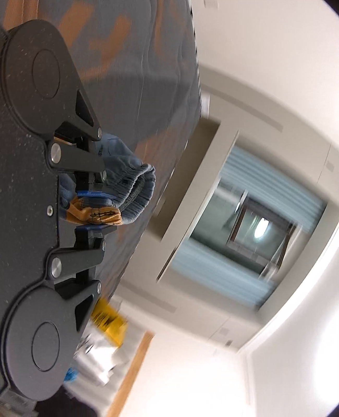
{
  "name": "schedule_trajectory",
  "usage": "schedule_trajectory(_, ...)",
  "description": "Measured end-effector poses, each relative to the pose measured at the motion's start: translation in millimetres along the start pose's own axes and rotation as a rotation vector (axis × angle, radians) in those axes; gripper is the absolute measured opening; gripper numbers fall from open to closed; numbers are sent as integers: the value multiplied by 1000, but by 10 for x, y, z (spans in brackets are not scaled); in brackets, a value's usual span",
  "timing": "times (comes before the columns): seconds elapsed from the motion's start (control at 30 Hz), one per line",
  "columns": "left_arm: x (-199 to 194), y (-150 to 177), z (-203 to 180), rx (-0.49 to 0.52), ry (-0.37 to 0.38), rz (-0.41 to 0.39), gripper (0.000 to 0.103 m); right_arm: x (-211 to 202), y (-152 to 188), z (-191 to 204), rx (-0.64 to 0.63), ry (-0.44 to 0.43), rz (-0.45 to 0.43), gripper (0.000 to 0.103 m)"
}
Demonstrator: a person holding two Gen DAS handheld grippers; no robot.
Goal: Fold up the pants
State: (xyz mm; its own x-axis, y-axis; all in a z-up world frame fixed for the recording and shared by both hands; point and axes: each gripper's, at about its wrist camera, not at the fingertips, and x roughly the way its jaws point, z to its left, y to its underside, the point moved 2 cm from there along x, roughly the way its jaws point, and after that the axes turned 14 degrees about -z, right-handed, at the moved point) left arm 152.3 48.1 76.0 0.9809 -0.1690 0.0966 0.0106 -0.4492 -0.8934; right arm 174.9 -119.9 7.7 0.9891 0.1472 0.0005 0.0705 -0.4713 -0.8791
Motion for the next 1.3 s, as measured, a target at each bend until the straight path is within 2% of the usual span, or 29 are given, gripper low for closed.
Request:
schedule_trajectory(0.13,101,262,-380,67,87,65,21,-83,183,-331,13,74,36,103)
schedule_trajectory(0.33,206,728,-773,159,175,191,21,-214,478,-735,51,155,82,103)
schedule_trajectory(0.57,340,1285,-861,226,171,313,24,-324,723,-1056,101,186,128,103)
schedule_trajectory(0.73,317,1417,-877,261,176,330,29,-377,813,-1132,119,194,143,103)
schedule_trajectory(0.83,278,1434,-912,286,188,325,38,-383,831,-1156,136,193,145,103)
schedule_trajectory(1.0,172,1420,-925,309,216,309,70,-403,834,-1187,163,182,140,103)
schedule_trajectory(1.17,0,1354,-850,398,213,273,79,-395,805,-1239,236,135,119,103)
schedule_trajectory(1.3,-122,1346,-774,475,216,278,80,-358,757,-1280,366,28,97,103)
